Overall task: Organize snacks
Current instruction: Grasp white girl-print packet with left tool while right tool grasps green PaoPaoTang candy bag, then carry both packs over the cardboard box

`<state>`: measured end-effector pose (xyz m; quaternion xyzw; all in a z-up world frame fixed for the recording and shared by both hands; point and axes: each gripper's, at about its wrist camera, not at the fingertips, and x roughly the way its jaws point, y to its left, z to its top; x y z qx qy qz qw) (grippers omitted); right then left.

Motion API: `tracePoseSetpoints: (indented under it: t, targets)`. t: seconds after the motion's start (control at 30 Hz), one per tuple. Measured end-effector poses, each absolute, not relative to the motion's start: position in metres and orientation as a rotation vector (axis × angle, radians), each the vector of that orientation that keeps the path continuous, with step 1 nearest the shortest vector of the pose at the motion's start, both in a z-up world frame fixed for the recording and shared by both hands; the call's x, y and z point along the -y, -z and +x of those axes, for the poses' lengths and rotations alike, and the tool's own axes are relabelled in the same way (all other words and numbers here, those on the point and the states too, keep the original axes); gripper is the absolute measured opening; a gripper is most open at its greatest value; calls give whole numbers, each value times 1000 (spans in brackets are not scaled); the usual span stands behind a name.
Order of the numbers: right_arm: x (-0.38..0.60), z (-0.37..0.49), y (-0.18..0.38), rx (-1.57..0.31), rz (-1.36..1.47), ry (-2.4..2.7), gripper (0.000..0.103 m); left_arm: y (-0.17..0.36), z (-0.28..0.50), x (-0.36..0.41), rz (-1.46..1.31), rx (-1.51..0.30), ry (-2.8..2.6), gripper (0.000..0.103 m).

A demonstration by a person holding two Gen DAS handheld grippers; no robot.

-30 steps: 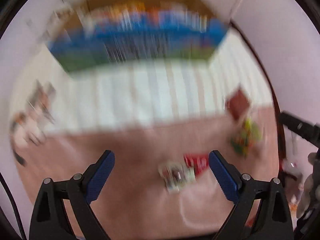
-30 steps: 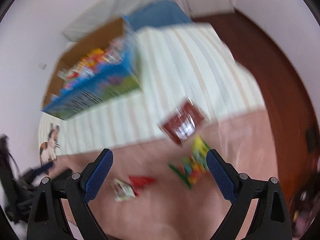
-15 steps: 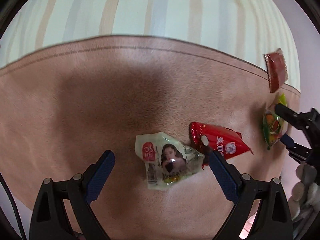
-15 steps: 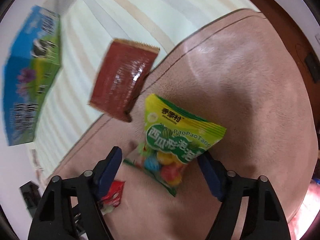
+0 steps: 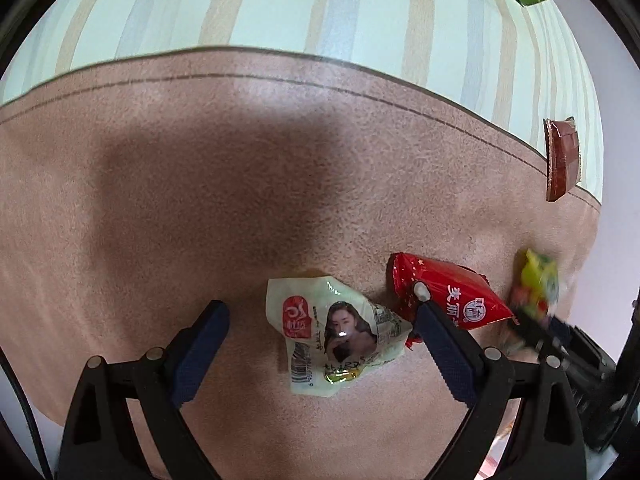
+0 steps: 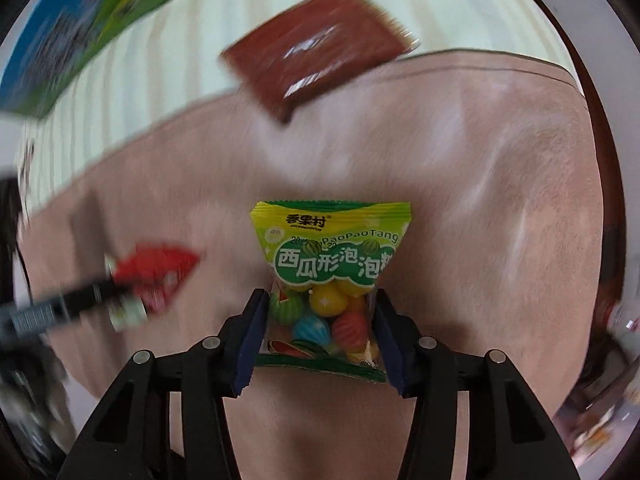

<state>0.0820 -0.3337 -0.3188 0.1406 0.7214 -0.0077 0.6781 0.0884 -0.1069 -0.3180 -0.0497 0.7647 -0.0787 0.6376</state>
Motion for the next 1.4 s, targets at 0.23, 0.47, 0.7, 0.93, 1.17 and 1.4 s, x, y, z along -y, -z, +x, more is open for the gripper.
tracePoseSetpoints:
  t: [0.23, 0.47, 0.7, 0.93, 1.17, 1.4]
  targets:
    - [327, 79, 325, -1623, 345, 58, 58, 307, 86, 111, 40, -1702, 214, 54]
    - [337, 94, 328, -1630, 432, 73, 76, 305, 87, 67, 35, -1707, 133, 54]
    - [327, 127, 337, -1631, 389, 107, 82, 322, 93, 63, 2, -1775, 122, 57]
    - [300, 143, 339, -1619, 330, 106, 81, 324, 86, 77, 26, -1749, 121, 57]
    - [287, 145, 347, -1611, 297, 93, 72, 321, 80, 75, 47, -1732, 121, 56]
    - [316, 119, 342, -1592, 302, 64, 54, 312, 83, 75, 50, -1730, 123, 53]
